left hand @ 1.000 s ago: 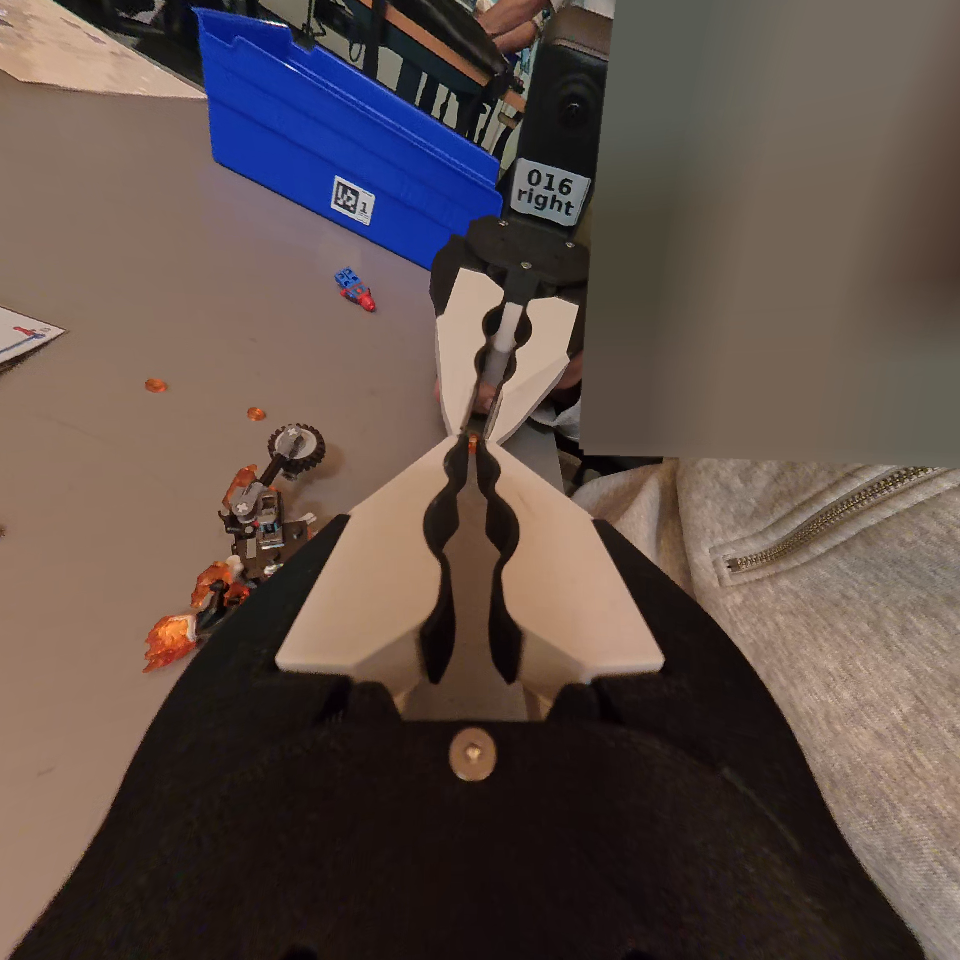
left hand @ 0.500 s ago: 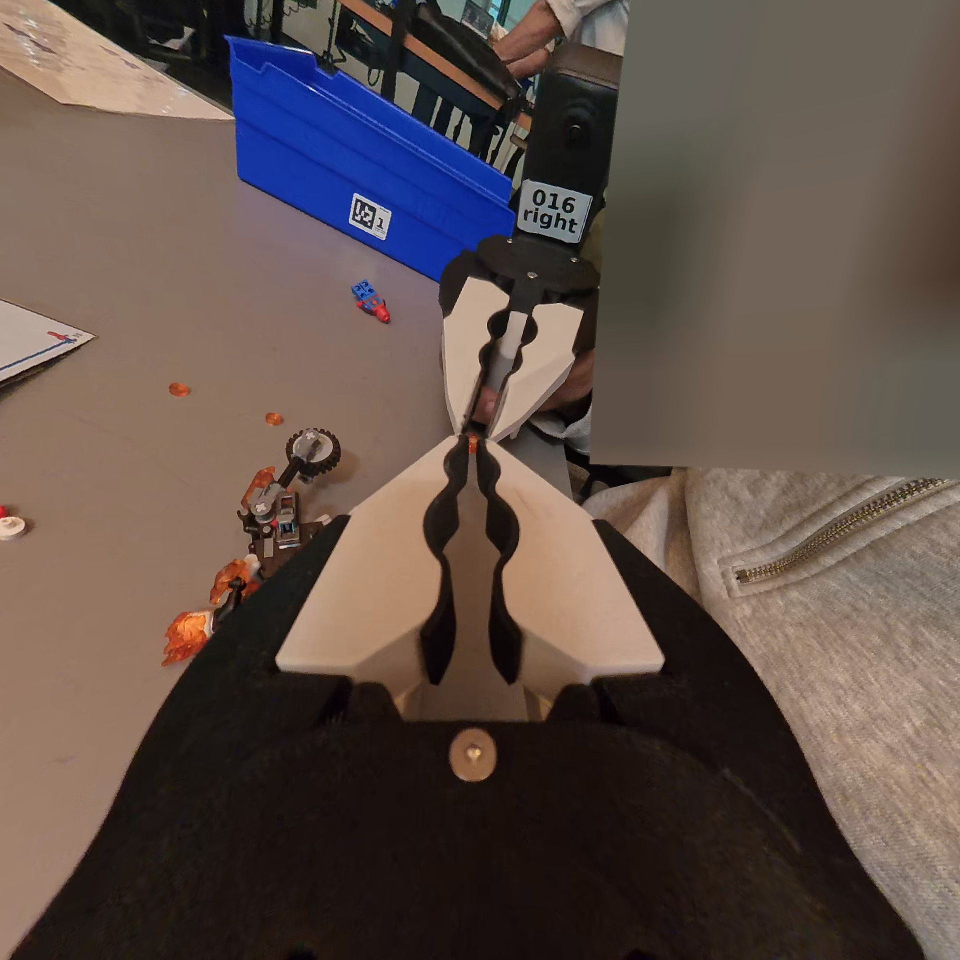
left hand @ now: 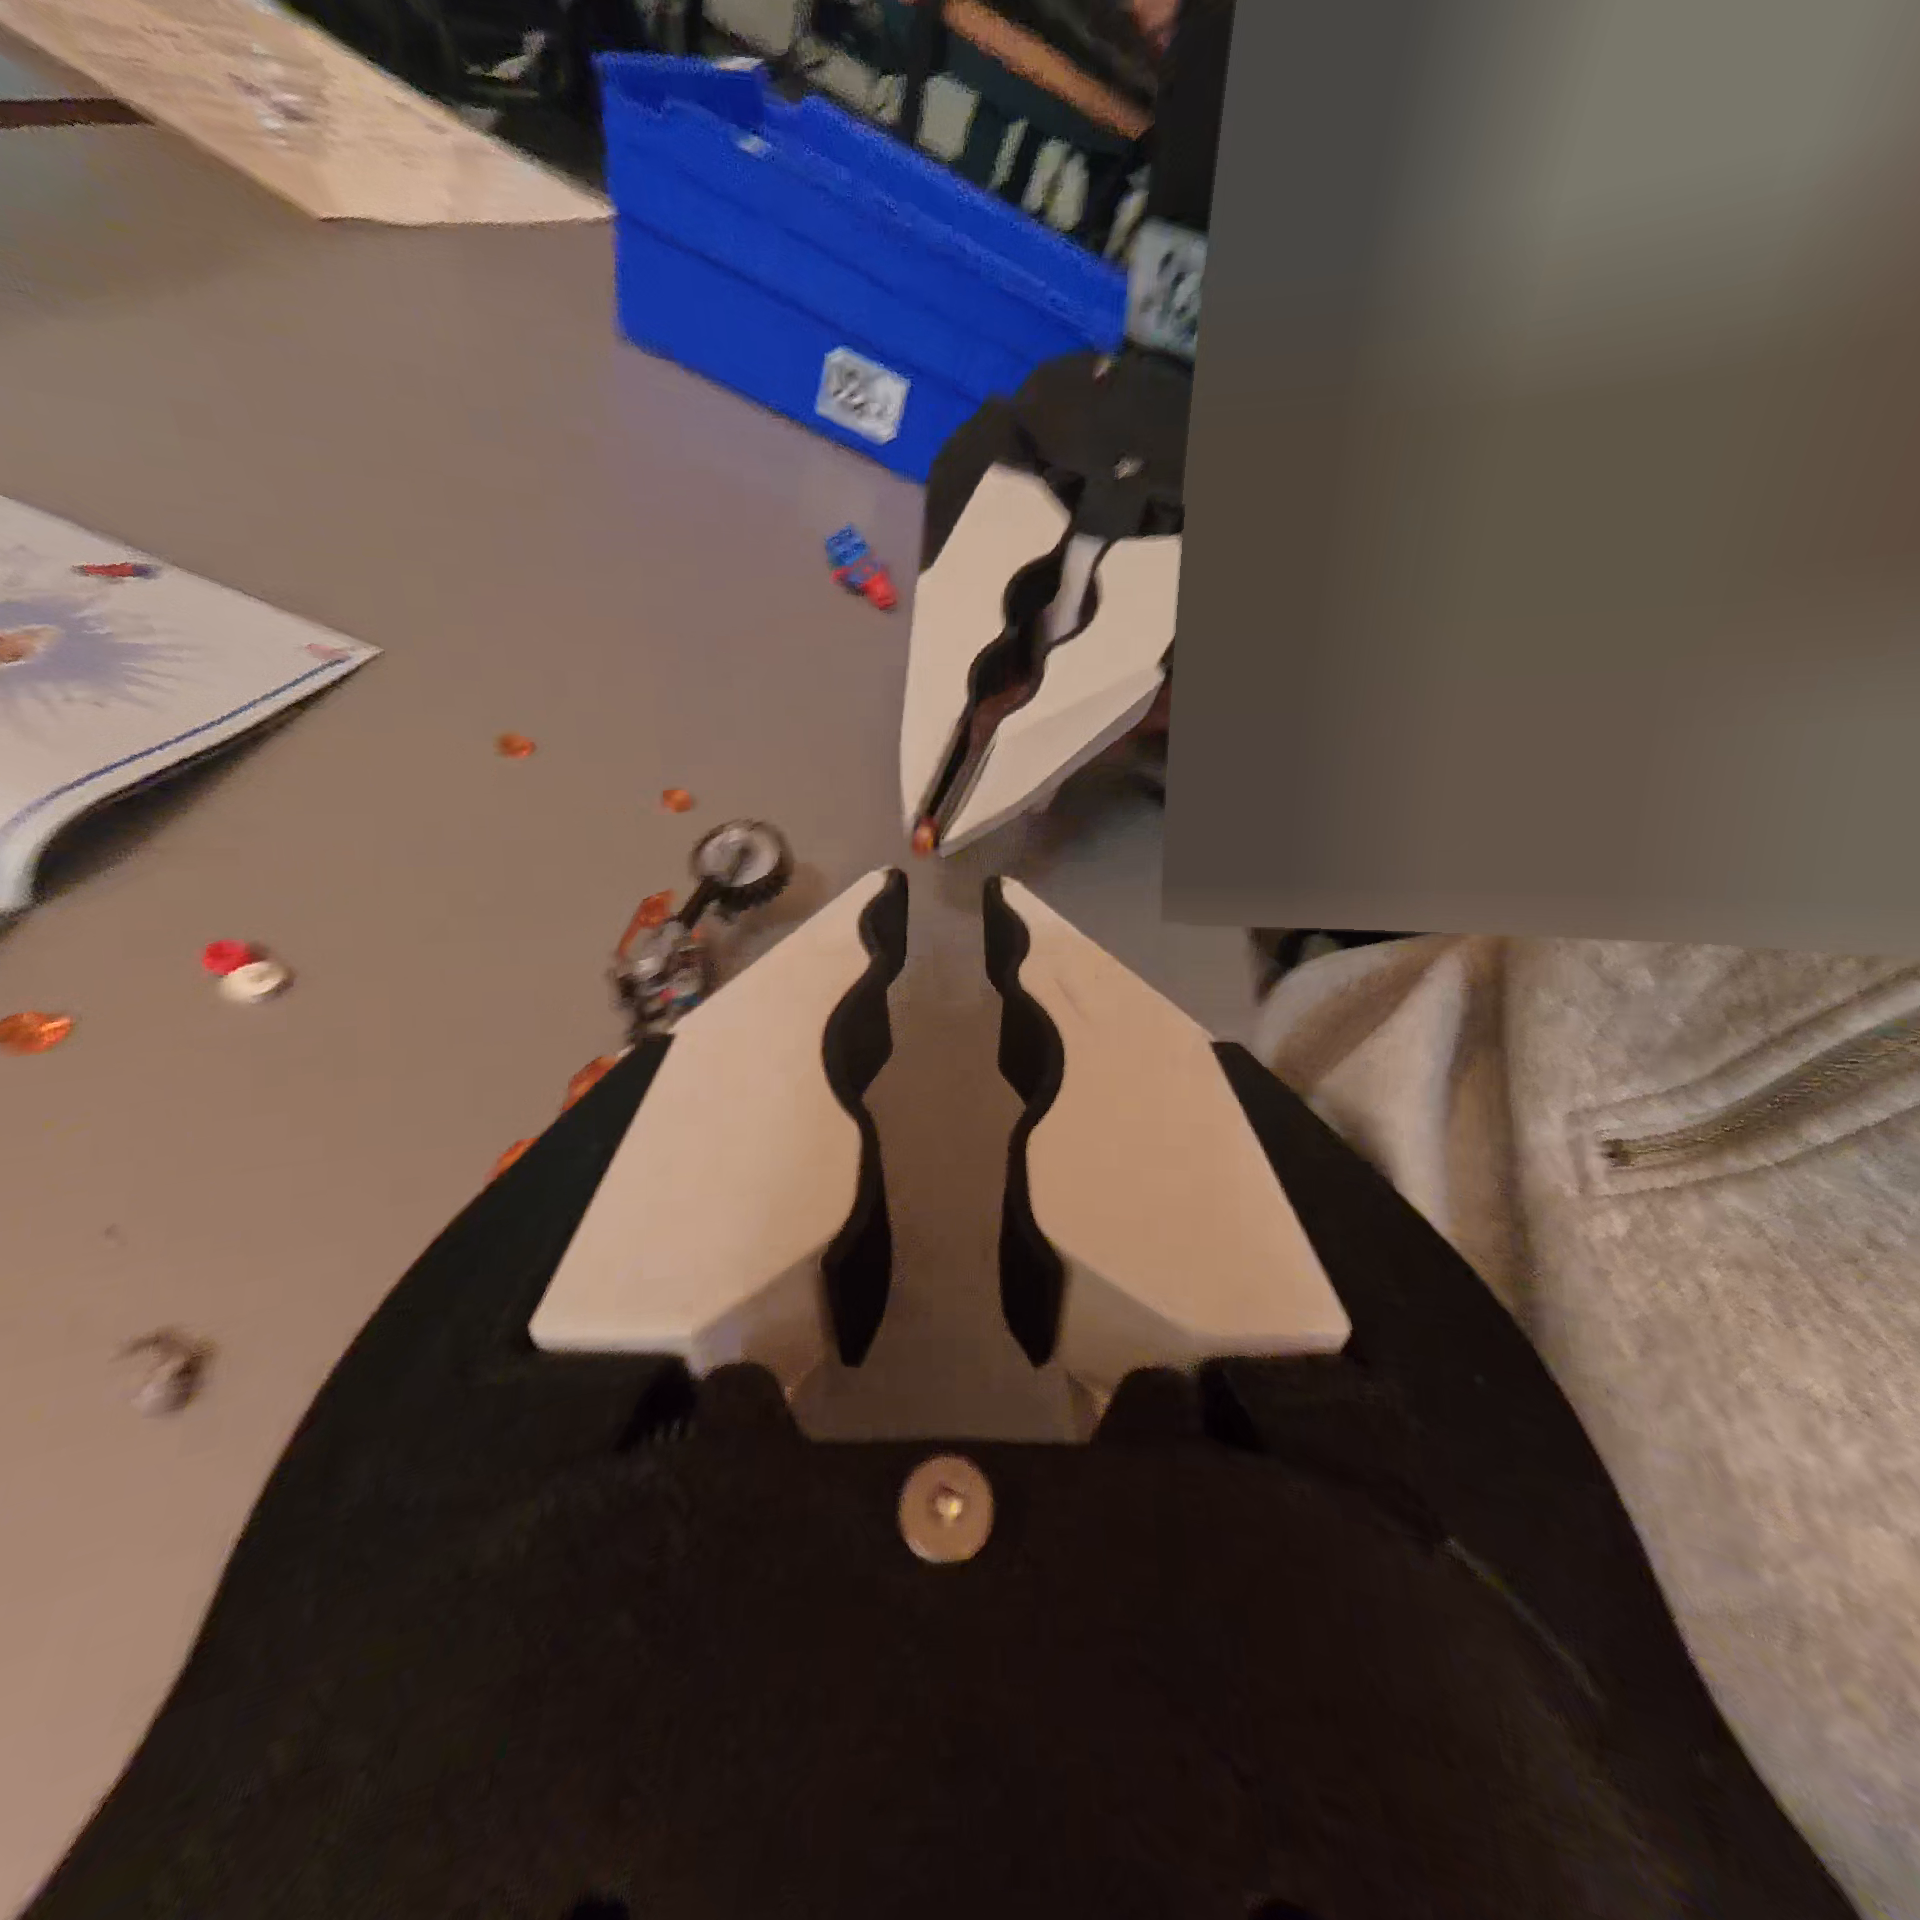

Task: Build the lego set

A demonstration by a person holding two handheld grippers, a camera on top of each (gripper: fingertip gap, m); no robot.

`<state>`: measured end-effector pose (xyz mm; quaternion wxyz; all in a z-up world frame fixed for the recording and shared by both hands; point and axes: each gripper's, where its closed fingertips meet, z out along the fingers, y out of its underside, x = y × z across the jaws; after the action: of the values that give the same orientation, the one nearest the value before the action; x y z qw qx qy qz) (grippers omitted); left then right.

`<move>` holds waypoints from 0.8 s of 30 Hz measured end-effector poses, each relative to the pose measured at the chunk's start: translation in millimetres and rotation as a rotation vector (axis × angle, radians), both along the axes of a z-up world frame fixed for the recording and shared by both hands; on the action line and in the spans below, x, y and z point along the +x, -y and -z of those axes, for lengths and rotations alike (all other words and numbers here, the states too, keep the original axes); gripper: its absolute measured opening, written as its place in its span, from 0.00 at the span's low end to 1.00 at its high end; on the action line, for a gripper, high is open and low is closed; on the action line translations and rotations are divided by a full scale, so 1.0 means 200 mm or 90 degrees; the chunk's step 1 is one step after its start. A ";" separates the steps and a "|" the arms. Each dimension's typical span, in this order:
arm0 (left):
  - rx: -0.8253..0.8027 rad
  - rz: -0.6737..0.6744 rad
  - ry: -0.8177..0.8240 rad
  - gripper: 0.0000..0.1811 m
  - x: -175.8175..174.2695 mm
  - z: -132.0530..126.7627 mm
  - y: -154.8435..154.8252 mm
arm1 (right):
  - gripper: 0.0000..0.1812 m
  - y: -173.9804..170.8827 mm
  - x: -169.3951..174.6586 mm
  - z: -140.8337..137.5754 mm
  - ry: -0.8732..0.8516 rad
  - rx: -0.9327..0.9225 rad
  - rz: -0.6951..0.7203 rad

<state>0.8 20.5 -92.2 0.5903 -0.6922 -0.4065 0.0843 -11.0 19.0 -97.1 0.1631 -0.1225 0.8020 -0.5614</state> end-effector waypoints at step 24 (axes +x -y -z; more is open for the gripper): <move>-0.232 -0.124 0.044 0.06 -0.07 0.21 0.15 | 0.00 0.15 -0.09 0.19 -0.068 0.169 -0.147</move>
<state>-13.2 -9.7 -133.8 0.4301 -0.7474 -0.4697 0.1891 -29.3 -11.4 -134.6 0.1983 -0.2213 0.8571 -0.4208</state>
